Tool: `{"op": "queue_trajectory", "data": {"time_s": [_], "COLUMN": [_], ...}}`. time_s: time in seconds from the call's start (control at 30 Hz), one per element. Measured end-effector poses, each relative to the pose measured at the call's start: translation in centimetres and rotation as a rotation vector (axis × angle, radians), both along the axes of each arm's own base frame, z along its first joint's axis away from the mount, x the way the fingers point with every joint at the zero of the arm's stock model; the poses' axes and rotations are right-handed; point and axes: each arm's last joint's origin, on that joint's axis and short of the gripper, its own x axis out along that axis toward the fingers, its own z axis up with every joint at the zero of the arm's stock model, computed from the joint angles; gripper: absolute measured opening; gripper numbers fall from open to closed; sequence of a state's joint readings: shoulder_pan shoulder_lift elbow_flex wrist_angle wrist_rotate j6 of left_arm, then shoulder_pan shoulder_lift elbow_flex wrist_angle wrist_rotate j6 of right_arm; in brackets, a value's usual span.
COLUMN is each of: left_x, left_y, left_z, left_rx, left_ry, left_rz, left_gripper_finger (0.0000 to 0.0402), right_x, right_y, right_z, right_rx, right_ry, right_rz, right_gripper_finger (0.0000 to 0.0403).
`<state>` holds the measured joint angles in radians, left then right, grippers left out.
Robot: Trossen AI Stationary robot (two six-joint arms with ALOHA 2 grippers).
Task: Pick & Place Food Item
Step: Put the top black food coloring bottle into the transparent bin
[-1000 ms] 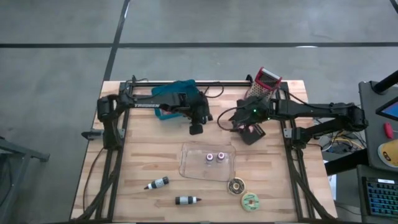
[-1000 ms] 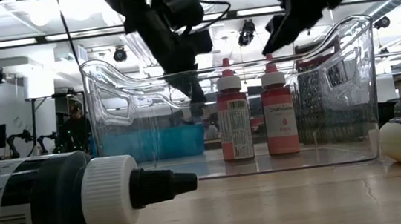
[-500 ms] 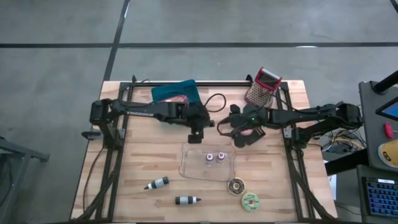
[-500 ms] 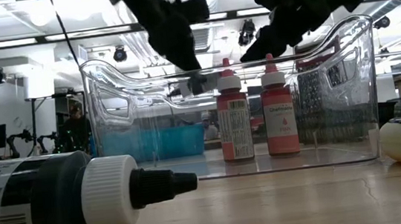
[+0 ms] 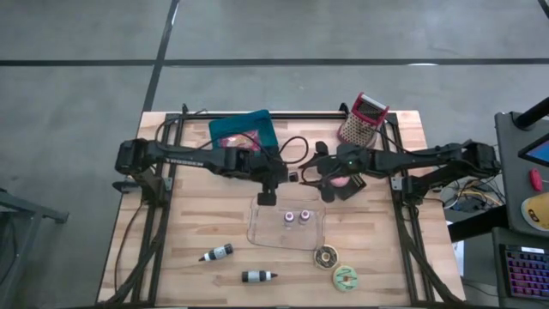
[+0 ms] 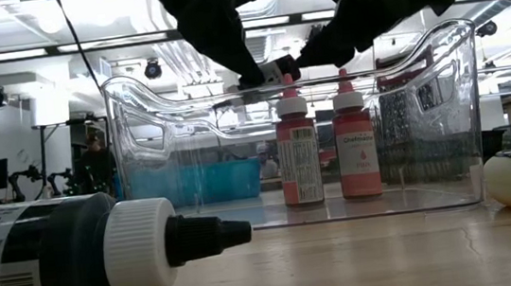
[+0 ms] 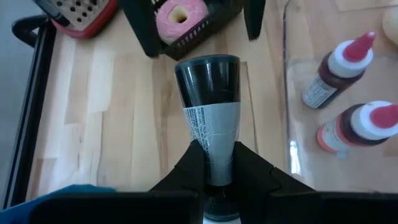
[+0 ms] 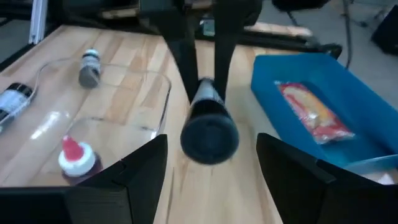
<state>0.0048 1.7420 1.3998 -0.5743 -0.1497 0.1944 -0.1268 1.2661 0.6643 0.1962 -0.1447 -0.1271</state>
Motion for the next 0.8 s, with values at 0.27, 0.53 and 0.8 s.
{"op": "queue_trajectory", "data": {"time_s": [0.27,0.53,0.8], "left_x": [0.2,0.1,0.1], "left_y": [0.0,0.0,0.0], "left_z": [0.1,-0.2,-0.2], "left_rx": [0.004,0.006,0.006], "left_ry": [-0.027,-0.017,-0.02], "left_rz": [-0.003,-0.007,-0.007], "left_gripper_finger": [0.0052,0.0052,0.0052], "right_x": [1.3,2.6,2.9], "right_y": [0.0,-0.2,-0.2], "right_z": [-1.1,-0.9,-0.9], "right_rx": [0.017,0.009,0.011], "right_ry": [0.032,0.039,0.037], "right_rz": [0.024,0.028,0.041], "right_gripper_finger": [0.0242,0.0242,0.0211]}}
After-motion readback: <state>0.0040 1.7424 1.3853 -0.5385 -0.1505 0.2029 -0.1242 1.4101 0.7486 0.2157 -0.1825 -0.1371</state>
